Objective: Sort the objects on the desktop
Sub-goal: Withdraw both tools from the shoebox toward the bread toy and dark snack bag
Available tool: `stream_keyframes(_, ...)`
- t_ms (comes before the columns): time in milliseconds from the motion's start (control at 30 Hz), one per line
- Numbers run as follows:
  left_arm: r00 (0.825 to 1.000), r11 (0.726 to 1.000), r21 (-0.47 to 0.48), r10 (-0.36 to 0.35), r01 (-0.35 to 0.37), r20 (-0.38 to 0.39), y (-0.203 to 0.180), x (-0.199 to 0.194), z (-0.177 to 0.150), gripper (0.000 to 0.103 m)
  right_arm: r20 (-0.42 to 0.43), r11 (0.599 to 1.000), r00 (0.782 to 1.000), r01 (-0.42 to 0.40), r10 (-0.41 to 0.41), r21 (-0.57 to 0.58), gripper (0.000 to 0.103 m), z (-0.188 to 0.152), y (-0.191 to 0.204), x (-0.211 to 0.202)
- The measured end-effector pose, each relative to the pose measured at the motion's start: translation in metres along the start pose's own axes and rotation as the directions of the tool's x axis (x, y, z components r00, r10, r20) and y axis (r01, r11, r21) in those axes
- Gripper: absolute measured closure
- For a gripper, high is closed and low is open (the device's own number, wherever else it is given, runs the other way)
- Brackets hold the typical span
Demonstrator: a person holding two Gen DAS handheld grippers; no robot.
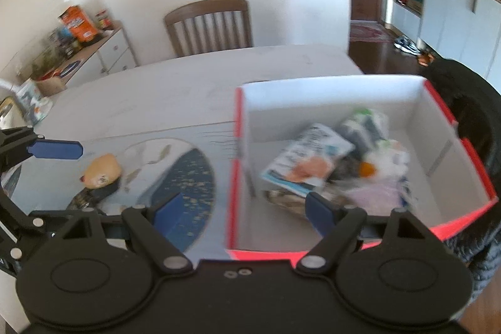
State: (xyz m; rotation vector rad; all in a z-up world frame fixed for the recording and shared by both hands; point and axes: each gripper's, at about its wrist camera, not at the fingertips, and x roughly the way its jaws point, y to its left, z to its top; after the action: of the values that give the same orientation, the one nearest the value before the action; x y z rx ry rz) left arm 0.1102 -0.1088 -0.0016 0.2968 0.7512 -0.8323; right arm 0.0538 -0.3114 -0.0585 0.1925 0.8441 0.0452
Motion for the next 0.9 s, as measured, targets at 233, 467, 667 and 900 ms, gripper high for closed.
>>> stream_keyframes(233,0.998,0.996,-0.057,0.062,-0.062,0.003,0.040,-0.026,-0.035,0.000,-0.019,0.997,0.998,-0.058,0.057,-0.053,0.018,0.007,0.049,0.022)
stream_keyframes(467,0.994,0.989,-0.101,0.107,-0.109,-0.028,0.074,-0.042,-0.070,0.000,-0.045,0.987,0.993,-0.111,0.106,-0.119,0.018,0.013,0.095,0.045)
stream_keyframes(667,0.990,0.982,-0.133,0.130,-0.135,-0.050,0.095,-0.041,-0.091,0.000,-0.063,0.972,0.989,-0.145,0.136,-0.186,0.018,0.019,0.131,0.062)
stream_keyframes(900,0.989,0.975,-0.168,0.134,-0.144,-0.069,0.112,-0.030,-0.106,0.000,-0.077,0.951,0.982,-0.189,0.175,-0.244,0.017,0.021,0.160,0.087)
